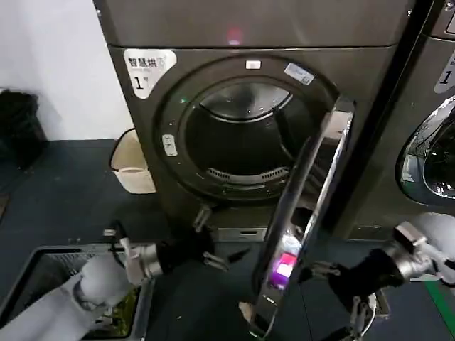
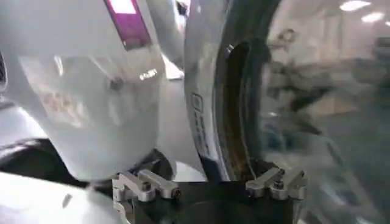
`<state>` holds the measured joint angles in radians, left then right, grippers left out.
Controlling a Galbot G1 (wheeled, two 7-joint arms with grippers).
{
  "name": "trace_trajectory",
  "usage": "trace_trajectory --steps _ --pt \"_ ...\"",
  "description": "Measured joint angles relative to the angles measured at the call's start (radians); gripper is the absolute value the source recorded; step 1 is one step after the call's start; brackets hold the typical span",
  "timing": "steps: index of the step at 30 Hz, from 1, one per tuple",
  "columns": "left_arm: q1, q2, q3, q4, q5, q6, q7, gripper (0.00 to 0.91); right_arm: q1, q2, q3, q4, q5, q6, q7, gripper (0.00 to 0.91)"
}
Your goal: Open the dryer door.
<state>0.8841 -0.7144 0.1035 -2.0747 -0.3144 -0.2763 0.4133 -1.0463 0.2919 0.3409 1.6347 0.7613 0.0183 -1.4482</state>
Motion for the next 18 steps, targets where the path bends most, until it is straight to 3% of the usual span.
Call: trace_trajectory --steps 3,13,18 --pt "-0.053 -0.018 0.054 0.004 0.002 0.0 0.0 0.907 -0.041 0.005 0.038 -0.107 -0.021 0.026 0.013 0.907" --pt "-0.185 -0.093 0.212 0.026 0.046 -0.003 -0.017 0.907 -0.238 0.095 0.306 -0.563 -0.072 0.194 0.159 0.907" --pt "-0.225 -0.141 0.265 0.047 0.058 -0.003 -0.019 0.907 -0.351 0.145 0.527 -0.73 -0.085 0.229 0.252 0.907"
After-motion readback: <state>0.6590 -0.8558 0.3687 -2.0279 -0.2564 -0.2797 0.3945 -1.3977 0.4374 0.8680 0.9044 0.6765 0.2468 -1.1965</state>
